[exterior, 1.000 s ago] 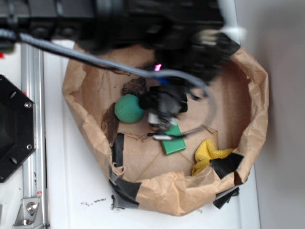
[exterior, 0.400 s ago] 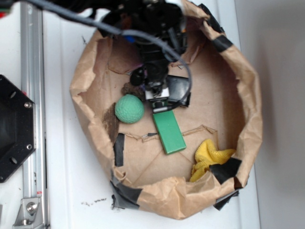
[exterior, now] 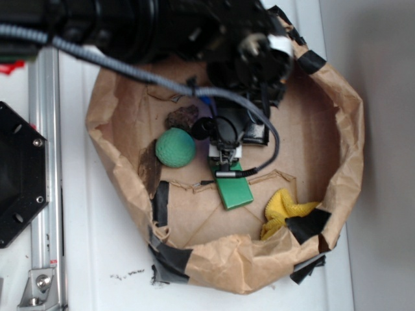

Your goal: Grab the black box.

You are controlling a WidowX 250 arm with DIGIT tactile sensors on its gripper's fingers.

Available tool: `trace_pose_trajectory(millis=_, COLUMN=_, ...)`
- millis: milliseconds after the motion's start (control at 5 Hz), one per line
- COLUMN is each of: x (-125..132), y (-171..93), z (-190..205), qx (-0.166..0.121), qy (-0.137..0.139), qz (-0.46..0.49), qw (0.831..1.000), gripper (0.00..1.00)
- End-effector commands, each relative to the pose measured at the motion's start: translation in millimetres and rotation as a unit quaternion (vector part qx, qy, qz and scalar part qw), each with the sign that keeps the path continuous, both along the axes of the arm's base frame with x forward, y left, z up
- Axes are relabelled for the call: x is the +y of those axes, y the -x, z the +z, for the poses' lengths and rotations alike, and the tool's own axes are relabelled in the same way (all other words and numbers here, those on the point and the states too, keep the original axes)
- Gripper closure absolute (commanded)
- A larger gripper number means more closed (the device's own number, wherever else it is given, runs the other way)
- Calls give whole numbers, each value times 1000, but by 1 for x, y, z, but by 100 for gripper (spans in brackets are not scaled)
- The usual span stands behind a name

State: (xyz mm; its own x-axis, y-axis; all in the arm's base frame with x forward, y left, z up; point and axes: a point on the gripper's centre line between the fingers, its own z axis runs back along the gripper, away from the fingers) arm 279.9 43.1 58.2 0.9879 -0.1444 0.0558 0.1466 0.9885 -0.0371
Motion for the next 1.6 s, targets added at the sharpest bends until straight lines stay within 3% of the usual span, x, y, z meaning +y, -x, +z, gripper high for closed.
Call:
trace_pose_trajectory(millis=0, x=-3, y=-3, z=27, qx=-42, qy=-109, qz=-47, qw=992, gripper=0)
trace_pose_trajectory(millis=200, x=-10, y=-10, z=13, qx=-29, qy=-153, qz=-38, qw=987, gripper=0)
trace_pose_trajectory(millis=400, x=-16, y=-18, z=-10, qx=-23, qy=-103, qz=-28, qw=994, gripper=0)
trace_pose_trajectory(millis=800, x=23, y=-12, z=-39, qx=13, qy=-24, qz=60, qw=998, gripper=0)
trace_pose_trajectory(millis=1000, x=32, y=-9, z=-34, qx=24, qy=-46, qz=57, qw=997, gripper=0)
trace_pose_trajectory(millis=1200, x=22, y=-8, z=-14, qx=6, qy=-67, qz=43, qw=997, gripper=100)
trace_pose_trajectory(millis=1400, x=-5, y=-14, z=34, qx=-28, qy=-88, qz=2, qw=996, gripper=100)
